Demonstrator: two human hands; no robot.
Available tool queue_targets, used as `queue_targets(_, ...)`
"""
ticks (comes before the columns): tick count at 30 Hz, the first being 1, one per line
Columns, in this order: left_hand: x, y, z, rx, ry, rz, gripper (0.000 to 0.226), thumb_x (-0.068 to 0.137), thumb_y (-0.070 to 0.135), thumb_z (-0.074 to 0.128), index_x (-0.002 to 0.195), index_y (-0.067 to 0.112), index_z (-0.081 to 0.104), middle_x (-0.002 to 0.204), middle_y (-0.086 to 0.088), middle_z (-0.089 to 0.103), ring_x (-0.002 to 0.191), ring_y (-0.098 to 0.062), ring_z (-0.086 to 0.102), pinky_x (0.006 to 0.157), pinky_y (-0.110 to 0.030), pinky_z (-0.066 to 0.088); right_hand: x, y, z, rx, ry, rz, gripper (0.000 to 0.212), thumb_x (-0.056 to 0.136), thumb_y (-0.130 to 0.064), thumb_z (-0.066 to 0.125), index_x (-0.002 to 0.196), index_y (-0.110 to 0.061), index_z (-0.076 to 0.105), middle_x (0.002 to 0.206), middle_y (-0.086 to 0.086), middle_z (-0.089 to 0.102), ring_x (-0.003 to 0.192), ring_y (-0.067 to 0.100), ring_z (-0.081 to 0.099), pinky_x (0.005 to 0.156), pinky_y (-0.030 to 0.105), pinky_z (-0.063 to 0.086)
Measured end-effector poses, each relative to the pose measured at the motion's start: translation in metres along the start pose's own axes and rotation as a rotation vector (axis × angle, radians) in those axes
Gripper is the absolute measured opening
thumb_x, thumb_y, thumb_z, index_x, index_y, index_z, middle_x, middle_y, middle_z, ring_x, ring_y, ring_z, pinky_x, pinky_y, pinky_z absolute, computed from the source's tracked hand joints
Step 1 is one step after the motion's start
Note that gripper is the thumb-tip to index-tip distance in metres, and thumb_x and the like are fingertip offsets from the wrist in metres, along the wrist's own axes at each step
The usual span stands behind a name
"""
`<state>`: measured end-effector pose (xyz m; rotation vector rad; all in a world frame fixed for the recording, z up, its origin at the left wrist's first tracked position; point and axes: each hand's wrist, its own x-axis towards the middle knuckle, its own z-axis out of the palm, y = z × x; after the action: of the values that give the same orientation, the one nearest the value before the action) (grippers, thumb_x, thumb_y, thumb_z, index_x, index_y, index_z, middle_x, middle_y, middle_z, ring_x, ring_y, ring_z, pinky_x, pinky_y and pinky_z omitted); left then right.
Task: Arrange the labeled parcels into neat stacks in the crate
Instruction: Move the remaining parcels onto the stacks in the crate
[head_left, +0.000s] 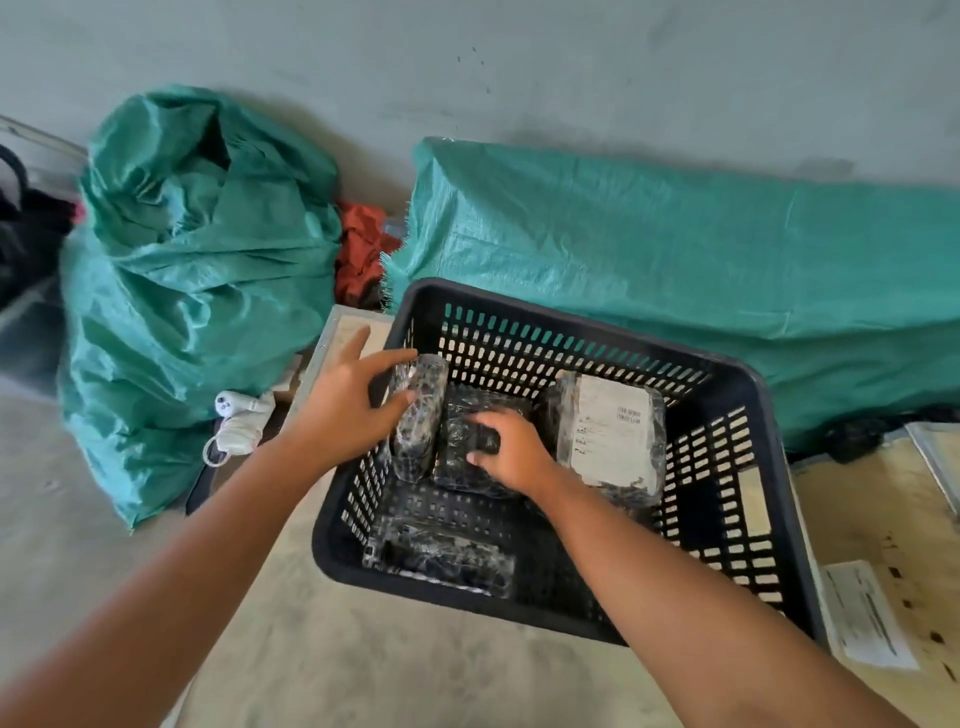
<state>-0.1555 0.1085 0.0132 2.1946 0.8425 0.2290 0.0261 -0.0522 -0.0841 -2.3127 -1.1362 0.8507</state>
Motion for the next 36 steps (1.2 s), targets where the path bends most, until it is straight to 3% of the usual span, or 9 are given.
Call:
queue_targets(5,0.001,-0.021,0.006,-0.103,0.025,-0.005,0.046,0.091,0.032,0.071,0.132,0.049,0.059,0.164,-0.008,0.033,0.14,-0.022,0.047,0.106,-0.031,0.043,0.021,0.013,0.036,-0.299,-0.084,0.033,0.102,0.074,-0.045,0.087,0.159,-0.041,0.03,0.171,0.009,0.003,0.157,0.037,-0.004,0.122,0.064,0.005)
queue_targets(8,0.006,-0.025,0.01,-0.194,0.038,0.001,0.045,0.092,0.022,0.068,0.126,0.051,0.06,0.161,-0.007,0.038,0.146,-0.016,0.04,0.108,-0.031,0.041,0.021,0.024,0.049,-0.465,-0.098,0.011,0.12,0.068,-0.051,0.088,0.161,-0.046,0.012,0.171,0.006,-0.012,0.155,0.034,-0.015,0.12,0.061,-0.006)
queue_targets(14,0.012,-0.03,0.015,-0.264,-0.002,0.007,0.051,0.095,0.014,0.06,0.127,0.054,0.057,0.163,0.001,0.031,0.15,-0.016,0.033,0.109,-0.024,0.03,0.018,0.043,0.057,-0.399,-0.071,-0.021,0.099,0.085,-0.026,0.081,0.161,-0.036,0.018,0.171,0.005,-0.005,0.153,0.03,-0.02,0.124,0.057,-0.006)
queue_targets(20,0.01,-0.029,0.017,-0.354,0.026,0.028,0.057,0.094,0.01,0.061,0.121,0.06,0.059,0.16,0.0,0.039,0.152,-0.009,0.024,0.104,-0.013,0.023,0.02,0.033,0.043,-0.305,-0.084,-0.031,0.084,0.088,-0.029,0.078,0.159,-0.025,0.033,0.169,0.006,0.017,0.156,0.034,-0.001,0.122,0.053,-0.007)
queue_targets(24,0.009,-0.031,0.018,-0.445,0.018,0.011,0.052,0.094,0.011,0.062,0.121,0.055,0.063,0.154,0.007,0.045,0.142,-0.004,0.039,0.082,0.011,0.027,0.011,0.023,0.022,-0.187,0.031,-0.12,0.074,0.084,-0.026,0.081,0.151,-0.022,0.049,0.158,0.004,0.045,0.151,0.024,0.032,0.124,0.056,0.017)
queue_targets(28,0.007,-0.029,0.018,-0.529,0.019,0.06,0.051,0.093,0.007,0.062,0.119,0.05,0.066,0.127,0.01,0.064,0.11,0.001,0.062,0.087,-0.007,0.044,0.006,0.009,-0.003,0.109,0.188,-0.118,0.064,0.08,-0.018,0.083,0.14,-0.014,0.061,0.138,0.003,0.064,0.121,-0.003,0.059,0.109,0.023,0.046)
queue_targets(31,0.006,-0.028,0.018,-0.53,0.018,0.077,0.047,0.094,0.006,0.063,0.122,0.045,0.066,0.131,0.012,0.065,0.124,-0.004,0.058,0.106,-0.026,0.043,0.003,0.0,-0.025,0.196,0.29,-0.018,0.063,0.081,-0.024,0.083,0.14,-0.017,0.061,0.117,-0.012,0.069,0.079,-0.018,0.064,0.078,0.002,0.05)
queue_targets(33,0.006,-0.028,0.017,-0.485,0.011,0.038,0.047,0.095,0.01,0.064,0.124,0.048,0.064,0.149,0.0,0.053,0.144,-0.017,0.041,0.115,-0.03,0.032,-0.004,0.001,-0.04,0.249,0.314,-0.004,0.061,0.082,-0.026,0.083,0.14,-0.02,0.062,0.109,-0.019,0.068,0.079,-0.017,0.065,0.075,0.006,0.054)
queue_targets(36,0.006,-0.022,0.011,-0.144,0.061,0.007,0.053,0.093,0.025,0.07,0.138,0.049,0.054,0.169,-0.012,0.008,0.157,-0.03,0.002,0.12,-0.041,0.02,-0.02,0.003,-0.064,0.359,0.315,-0.012,0.052,0.083,-0.022,0.082,0.133,-0.026,0.068,0.099,-0.028,0.073,0.088,-0.013,0.069,0.075,0.008,0.054)
